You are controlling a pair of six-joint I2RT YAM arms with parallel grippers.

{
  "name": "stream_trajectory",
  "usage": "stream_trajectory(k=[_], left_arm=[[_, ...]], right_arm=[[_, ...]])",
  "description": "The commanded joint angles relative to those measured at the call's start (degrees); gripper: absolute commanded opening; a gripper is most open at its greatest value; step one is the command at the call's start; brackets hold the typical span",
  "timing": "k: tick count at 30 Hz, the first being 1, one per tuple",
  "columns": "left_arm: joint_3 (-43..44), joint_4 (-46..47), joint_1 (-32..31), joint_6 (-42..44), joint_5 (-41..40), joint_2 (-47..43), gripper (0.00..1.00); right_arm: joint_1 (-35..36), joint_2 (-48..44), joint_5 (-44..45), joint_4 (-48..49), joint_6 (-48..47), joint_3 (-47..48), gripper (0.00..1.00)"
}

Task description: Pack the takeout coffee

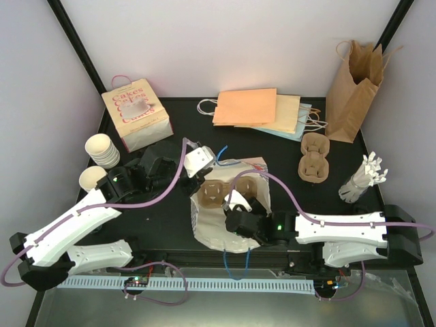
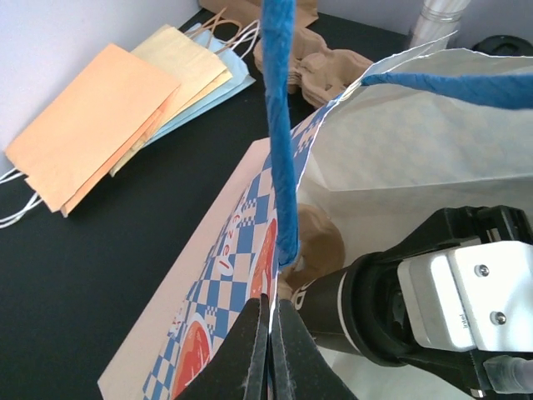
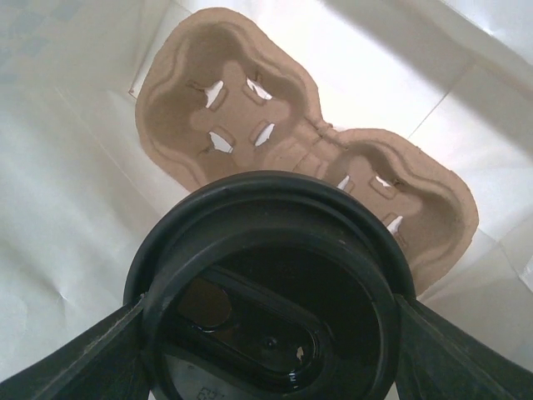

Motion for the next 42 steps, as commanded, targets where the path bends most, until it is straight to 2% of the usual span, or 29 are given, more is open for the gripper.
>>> stream_trajectory(k=[1, 9, 23, 33, 37, 42], left_arm=[[-0.6, 4.9, -0.5, 1.1, 4.4, -2.6, 0.02], [-2.0, 5.5, -0.5, 0.9, 6.5, -4.1, 0.01], [-2.4, 5.2, -0.9, -0.8, 8.4, -3.9, 0.02], [-3.0, 4.9, -1.0, -0.7, 6.3, -3.8, 0.02], [-3.2, 4.9, -1.0, -0.9, 6.5, -3.8, 0.02], [-3.8, 5.5, -1.0, -1.4, 7.7, -4.0, 0.02]], right_arm=[[0.4, -0.5, 1.6, 3.9, -0.4, 0.1, 0.61], [0.4, 3.1, 2.2, 7.2, -4.7, 4.5, 0.61], [0.4, 5.6, 4.7, 15.0, -12.2, 4.7, 0.61], [0.4, 5.6, 13.6, 8.2, -9.5, 4.8, 0.6], [0.4, 2.7, 12.0, 6.7, -8.6, 3.3, 0.6], [0.4, -0.5, 4.3, 10.8, -11.3, 1.4, 0.6]])
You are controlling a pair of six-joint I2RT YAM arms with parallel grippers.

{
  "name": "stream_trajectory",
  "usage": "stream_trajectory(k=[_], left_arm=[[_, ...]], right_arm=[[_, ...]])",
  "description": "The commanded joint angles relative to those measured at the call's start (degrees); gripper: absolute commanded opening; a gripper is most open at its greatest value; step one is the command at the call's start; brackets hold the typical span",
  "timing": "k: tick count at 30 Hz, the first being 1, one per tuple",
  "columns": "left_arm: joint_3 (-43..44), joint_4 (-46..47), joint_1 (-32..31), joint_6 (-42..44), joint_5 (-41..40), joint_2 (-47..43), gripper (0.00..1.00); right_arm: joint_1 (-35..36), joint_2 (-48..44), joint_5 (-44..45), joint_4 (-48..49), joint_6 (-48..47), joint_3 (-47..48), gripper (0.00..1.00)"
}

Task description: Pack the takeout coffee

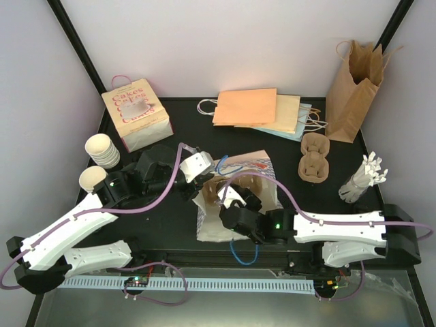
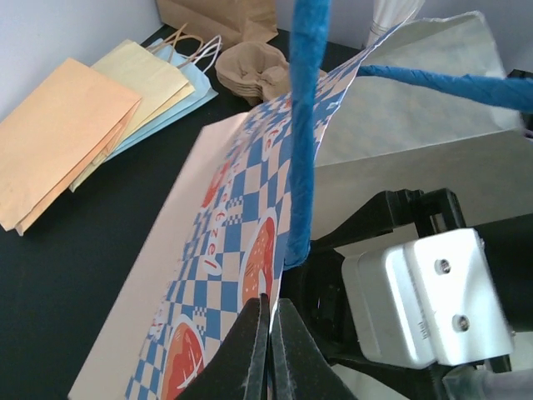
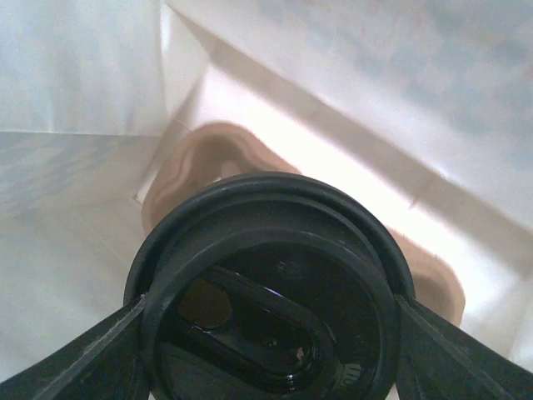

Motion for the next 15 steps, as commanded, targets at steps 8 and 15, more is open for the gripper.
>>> stream_trajectory(k=[8, 15], left_arm=[[-0.6, 3.6, -0.7, -2.0, 3.0, -1.1, 0.02], [-1.8, 4.3, -0.8, -2.9, 3.6, -1.2, 0.01]], right_arm=[[0.4, 0.8, -6.9, 5.8, -1.4, -1.0, 0.6], [2.0, 1.4, -7.6, 6.6, 1.1, -4.9, 0.6]])
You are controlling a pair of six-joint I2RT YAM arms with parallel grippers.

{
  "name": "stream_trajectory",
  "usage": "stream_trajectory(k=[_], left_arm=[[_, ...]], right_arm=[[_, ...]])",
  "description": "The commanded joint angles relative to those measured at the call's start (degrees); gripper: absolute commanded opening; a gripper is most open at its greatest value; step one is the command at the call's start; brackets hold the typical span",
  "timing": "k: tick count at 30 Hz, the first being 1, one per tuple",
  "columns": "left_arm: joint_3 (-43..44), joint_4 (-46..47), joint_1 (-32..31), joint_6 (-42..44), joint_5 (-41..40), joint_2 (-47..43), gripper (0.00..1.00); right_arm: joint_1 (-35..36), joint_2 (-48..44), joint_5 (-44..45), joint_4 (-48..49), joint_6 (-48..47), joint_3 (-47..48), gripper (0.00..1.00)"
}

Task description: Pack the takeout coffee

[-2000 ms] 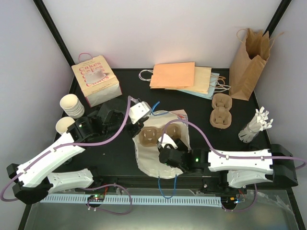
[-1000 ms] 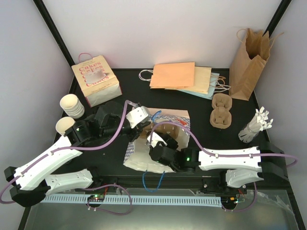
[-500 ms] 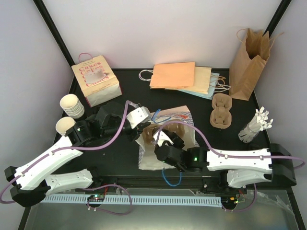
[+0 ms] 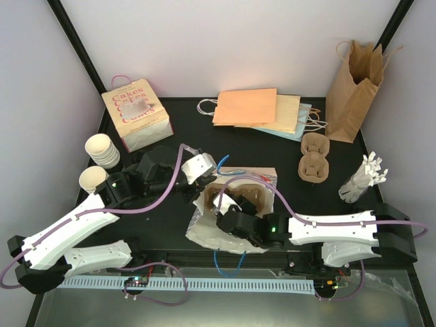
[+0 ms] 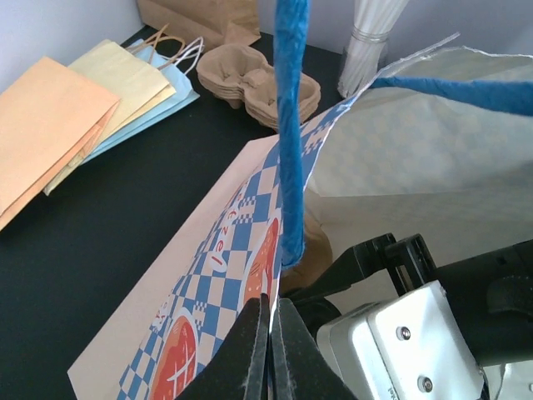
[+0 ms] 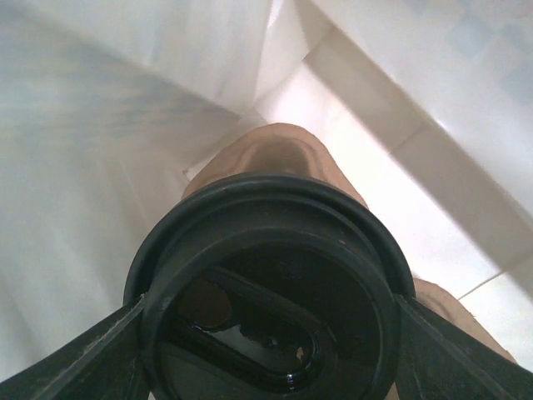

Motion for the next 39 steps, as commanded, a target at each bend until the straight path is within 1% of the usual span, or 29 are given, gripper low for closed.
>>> stream_trajectory(k=[1, 4, 8, 10, 11, 12, 14, 16, 18, 19, 21, 24, 26, 27, 28, 29, 30, 33, 36, 39], left_arm=[[-0.7, 2.9, -0.4, -1.6, 1.8, -1.2, 0.02], [-0.7, 3.1, -0.4, -2.0, 1.9, -1.2, 0.01], [-0.3, 2.9, -0.4, -2.1, 2.7, -1.1, 0.02], [-0.1, 2.7, -0.4, -2.1, 3.3, -1.2, 0.04], [-0.1, 2.6, -0.4, -2.2, 3.4, -1.2, 0.06], [0.0, 2.5, -0.4, -2.5, 3.3, -1.3, 0.12], [0.1, 2.7, -0.4, -3.2, 3.3, -1.5, 0.28], [0.6, 3.0, -0.4, -4.5, 2.6, -2.1, 0.49], [1.7, 3.1, -0.3, -6.2, 1.4, -2.8, 0.65], [2.6, 2.7, -0.2, -7.1, 0.4, -3.1, 0.72], [4.9, 1.5, 0.6, -8.8, -1.3, -3.1, 0.79], [10.1, -2.0, 4.8, -11.7, -1.4, -1.4, 0.81], [12.3, -4.0, 9.2, -13.5, 0.8, -0.2, 0.82], [13.3, -4.5, 12.1, -14.4, 2.8, 0.3, 0.82], [13.6, -4.5, 16.9, -15.3, 5.0, 0.8, 0.83], [13.6, -4.5, 19.3, -16.1, 7.1, 1.4, 0.85], [13.6, -4.6, 24.1, -16.8, 9.2, 2.3, 0.86], [13.4, -4.7, 32.3, -17.7, 14.2, 8.4, 0.86], [11.4, -1.1, 36.0, -18.1, 18.8, 14.2, 0.86], [9.5, 2.3, 36.7, -17.6, 20.3, 20.2, 0.86]], right_arm=[[2.5, 0.9, 0.6, 1.8, 2.4, -2.5, 0.6], [4.9, 3.1, 3.3, 1.0, 3.8, -3.1, 0.6], [5.9, 4.4, 3.9, 0.7, 5.0, -3.0, 0.6], [5.9, 4.3, 4.5, 1.0, 5.0, -2.8, 0.6], [5.9, 4.0, 5.0, 1.2, 4.8, -2.7, 0.6], [5.9, 3.9, 5.5, 1.6, 4.6, -2.6, 0.6], [5.8, 3.7, 6.3, 1.7, 4.0, -2.3, 0.6], [5.9, 3.9, 6.8, 1.8, 3.5, -2.1, 0.6], [5.8, 4.1, 7.1, 1.7, 3.3, -2.0, 0.6], [5.8, 4.2, 7.2, 1.5, 3.3, -2.1, 0.6], [5.8, 4.2, 7.4, 1.3, 3.4, -2.1, 0.6], [5.9, 3.9, 7.9, 1.1, 3.4, -2.3, 0.6], [5.9, 3.8, 8.3, 0.7, 3.4, -2.1, 0.6], [5.8, 3.8, 8.5, 0.4, 3.4, -2.1, 0.6], [5.8, 3.8, 8.7, 0.2, 3.3, -2.0, 0.6], [5.8, 3.8, 8.8, 0.1, 3.3, -1.9, 0.6], [5.8, 3.8, 9.1, 0.0, 3.3, -1.8, 0.6], [5.8, 4.0, 9.4, -0.3, 3.0, -1.3, 0.6], [5.9, 4.4, 10.4, -1.6, 2.9, -0.1, 0.6], [5.8, 5.0, 10.6, -2.5, 2.8, 0.7, 0.6]])
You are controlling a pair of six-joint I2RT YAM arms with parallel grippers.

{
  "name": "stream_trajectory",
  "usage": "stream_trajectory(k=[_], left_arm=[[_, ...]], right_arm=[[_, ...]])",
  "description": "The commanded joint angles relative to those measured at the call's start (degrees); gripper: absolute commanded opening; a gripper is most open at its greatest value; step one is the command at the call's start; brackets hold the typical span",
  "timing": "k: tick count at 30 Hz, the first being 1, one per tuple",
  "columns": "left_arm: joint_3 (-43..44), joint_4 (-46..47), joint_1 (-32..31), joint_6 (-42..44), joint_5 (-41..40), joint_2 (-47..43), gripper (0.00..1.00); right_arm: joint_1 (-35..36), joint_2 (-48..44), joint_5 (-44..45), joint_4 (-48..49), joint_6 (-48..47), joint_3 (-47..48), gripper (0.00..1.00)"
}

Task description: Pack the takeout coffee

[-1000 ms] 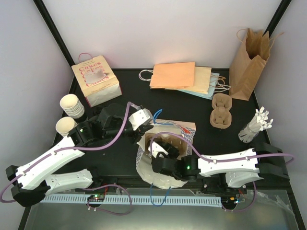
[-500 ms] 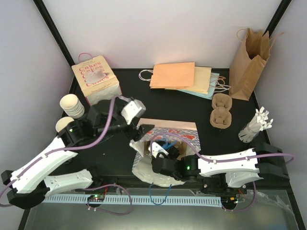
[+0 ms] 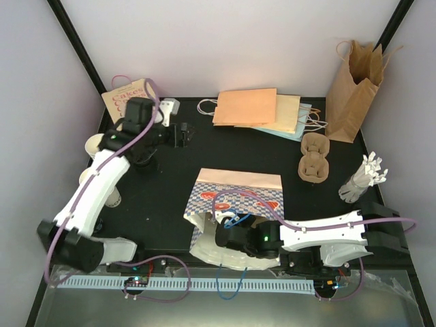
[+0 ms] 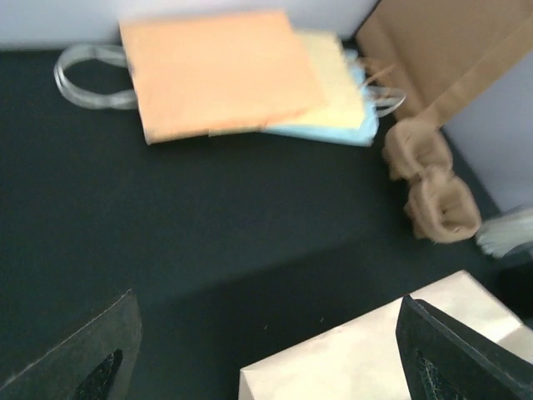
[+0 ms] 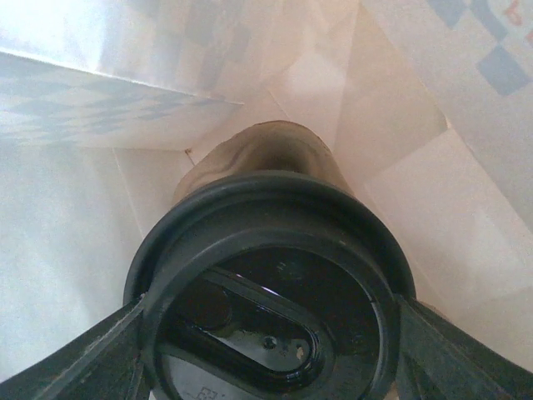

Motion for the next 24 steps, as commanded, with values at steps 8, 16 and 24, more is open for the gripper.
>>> stream_trajectory(k=[8, 16, 24], left_arm=[[-0.2, 5.0, 1.6, -2.8, 13.6, 22.6, 0.75], [-3.3, 10.9, 0.5, -4.2, 17.3, 27.8, 0.71], [-5.9, 15.7, -0.4, -5.5, 19.3, 31.8, 0.67]], right_arm=[[0.2, 2.6, 4.8, -3.2, 0.5, 3.1, 0.6], [0.2, 3.1, 4.7, -2.8, 0.0, 3.2, 0.6], [0.1, 2.8, 4.2, -2.9, 0.1, 2.9, 0.6]])
